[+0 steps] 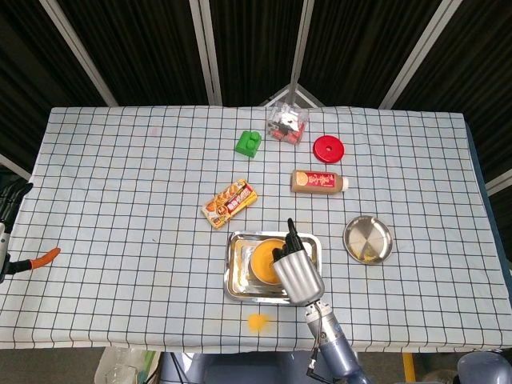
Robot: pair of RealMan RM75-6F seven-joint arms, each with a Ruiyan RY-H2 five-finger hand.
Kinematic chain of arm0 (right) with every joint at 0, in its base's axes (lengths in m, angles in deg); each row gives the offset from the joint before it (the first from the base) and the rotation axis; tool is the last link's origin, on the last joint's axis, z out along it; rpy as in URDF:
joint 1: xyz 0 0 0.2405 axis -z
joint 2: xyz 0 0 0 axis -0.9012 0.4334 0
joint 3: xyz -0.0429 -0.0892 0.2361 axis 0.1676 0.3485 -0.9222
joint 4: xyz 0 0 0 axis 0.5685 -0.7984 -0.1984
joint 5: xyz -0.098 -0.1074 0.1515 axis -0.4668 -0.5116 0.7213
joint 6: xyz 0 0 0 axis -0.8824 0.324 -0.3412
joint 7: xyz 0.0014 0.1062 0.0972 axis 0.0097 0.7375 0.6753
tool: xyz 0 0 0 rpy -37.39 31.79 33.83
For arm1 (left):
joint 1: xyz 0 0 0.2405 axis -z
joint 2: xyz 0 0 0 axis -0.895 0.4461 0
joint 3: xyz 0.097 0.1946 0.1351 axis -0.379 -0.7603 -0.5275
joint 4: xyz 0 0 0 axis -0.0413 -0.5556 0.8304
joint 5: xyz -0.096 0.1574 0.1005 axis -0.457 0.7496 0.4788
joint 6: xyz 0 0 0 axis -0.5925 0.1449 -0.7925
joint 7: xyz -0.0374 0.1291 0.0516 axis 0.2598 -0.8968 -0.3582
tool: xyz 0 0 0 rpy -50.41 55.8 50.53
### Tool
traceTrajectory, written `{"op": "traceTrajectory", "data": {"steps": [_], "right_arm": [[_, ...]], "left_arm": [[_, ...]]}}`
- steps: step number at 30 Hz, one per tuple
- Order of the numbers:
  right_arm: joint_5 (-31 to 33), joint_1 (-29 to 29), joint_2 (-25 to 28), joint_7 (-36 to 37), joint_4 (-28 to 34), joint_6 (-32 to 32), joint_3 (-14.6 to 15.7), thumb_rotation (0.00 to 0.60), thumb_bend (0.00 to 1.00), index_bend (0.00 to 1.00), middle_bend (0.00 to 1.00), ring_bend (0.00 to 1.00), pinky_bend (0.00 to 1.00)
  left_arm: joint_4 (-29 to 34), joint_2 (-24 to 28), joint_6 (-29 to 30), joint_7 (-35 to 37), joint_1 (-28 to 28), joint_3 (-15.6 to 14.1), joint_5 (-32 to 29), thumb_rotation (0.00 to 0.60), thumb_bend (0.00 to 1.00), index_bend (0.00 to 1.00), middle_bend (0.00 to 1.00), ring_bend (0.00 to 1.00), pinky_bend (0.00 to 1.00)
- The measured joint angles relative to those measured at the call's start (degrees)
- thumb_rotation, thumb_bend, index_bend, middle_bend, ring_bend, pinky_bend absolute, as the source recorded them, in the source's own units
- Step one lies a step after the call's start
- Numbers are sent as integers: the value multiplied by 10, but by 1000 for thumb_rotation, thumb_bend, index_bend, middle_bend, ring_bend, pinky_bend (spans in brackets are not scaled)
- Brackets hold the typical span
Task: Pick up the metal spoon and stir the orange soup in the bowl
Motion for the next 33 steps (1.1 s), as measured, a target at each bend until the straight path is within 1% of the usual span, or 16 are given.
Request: {"op": "traceTrajectory", "data": {"steps": [12, 22, 27, 33], "right_arm": [[-10, 3, 3, 9, -39, -4, 5, 600, 595, 738, 601, 300, 0], [-1, 9, 13, 12, -56, 0, -7, 600, 598, 739, 602, 300, 0], [2, 11, 20, 16, -52, 4, -12, 600, 599, 739, 602, 300, 0], [-6, 12, 21, 21, -23, 4, -9, 600, 599, 739, 602, 300, 0]], "left_arm": [[-1, -2, -2, -4, 1, 0, -2, 600, 0, 0, 0, 0, 0], [-1, -2, 1, -2, 0, 0, -1, 600, 0, 0, 0, 0, 0], [-2, -2, -1, -3, 1, 0, -2, 600, 0, 0, 0, 0, 0], [0, -4, -1, -7, 1, -1, 1, 600, 0, 0, 0, 0, 0]]}}
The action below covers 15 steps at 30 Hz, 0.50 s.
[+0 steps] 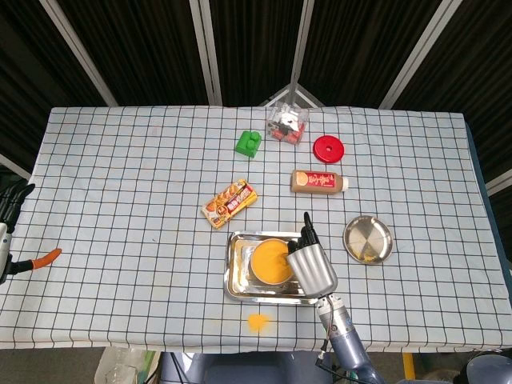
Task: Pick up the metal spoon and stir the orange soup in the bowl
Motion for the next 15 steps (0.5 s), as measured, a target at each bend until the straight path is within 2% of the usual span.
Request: {"op": "traceTrajectory", "data": {"steps": [6, 15], "right_arm": [[-14, -1, -9, -4, 18, -3, 9, 600, 598, 738, 602, 300, 0], [-11, 2, -16, -4, -1, -7, 12, 600, 599, 739, 602, 300, 0]], "left_arm": [[2, 0, 4, 2, -2, 0, 3, 600, 0, 0, 0, 0, 0], [-1, 1, 1, 5, -1, 1, 1, 600, 0, 0, 0, 0, 0]]}}
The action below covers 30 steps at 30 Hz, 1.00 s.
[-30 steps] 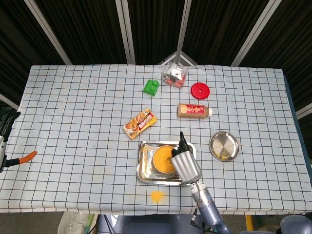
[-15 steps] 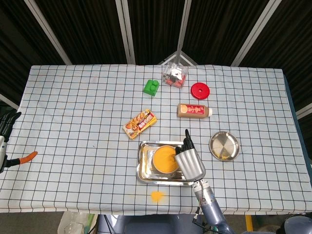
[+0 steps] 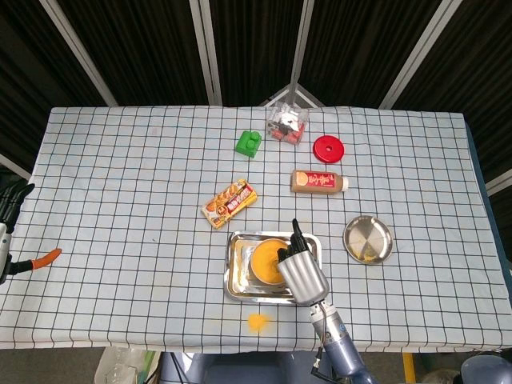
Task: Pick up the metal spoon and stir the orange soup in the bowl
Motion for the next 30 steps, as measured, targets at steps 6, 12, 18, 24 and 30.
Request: {"op": "traceTrajectory", "data": {"steps": [6, 12, 18, 24, 30], "right_arm": [[1, 2, -2, 6, -18, -1, 0, 600, 599, 739, 602, 300, 0], [7, 7, 2, 10, -32, 2, -7, 600, 599, 739, 602, 300, 0], [12, 10, 13, 10, -33, 6, -14, 600, 599, 739, 602, 300, 0], [9, 10, 17, 14, -20, 8, -14, 600, 599, 739, 602, 300, 0], [1, 6, 21, 12, -18, 6, -16, 600, 598, 739, 602, 300, 0]], "left_arm": [[0, -1, -1, -2, 0, 0, -2, 600, 0, 0, 0, 0, 0], [0, -2, 1, -3, 0, 0, -1, 600, 0, 0, 0, 0, 0], [0, -2, 1, -4, 0, 0, 0, 600, 0, 0, 0, 0, 0], [0, -2, 0, -4, 0, 0, 0, 600, 0, 0, 0, 0, 0], [1, -2, 2, -4, 0, 0, 1, 600, 0, 0, 0, 0, 0]]}}
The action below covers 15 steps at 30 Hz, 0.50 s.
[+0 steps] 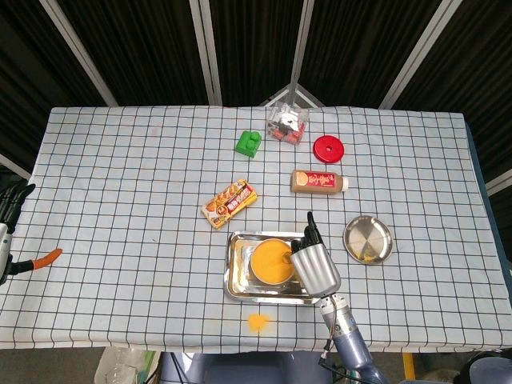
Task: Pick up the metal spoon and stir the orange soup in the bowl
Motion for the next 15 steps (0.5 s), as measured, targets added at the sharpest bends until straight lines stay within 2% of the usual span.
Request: {"op": "traceTrajectory", "data": {"steps": [9, 15], "right_arm": [[3, 1, 1, -2, -17, 1, -3, 600, 598, 739, 602, 300, 0], [0, 2, -4, 0, -18, -4, 7, 600, 599, 739, 602, 300, 0]], "left_arm": [[-1, -1, -2, 0, 1, 0, 0, 600, 0, 0, 0, 0, 0], [0, -1, -1, -2, 1, -1, 1, 600, 0, 0, 0, 0, 0]]}}
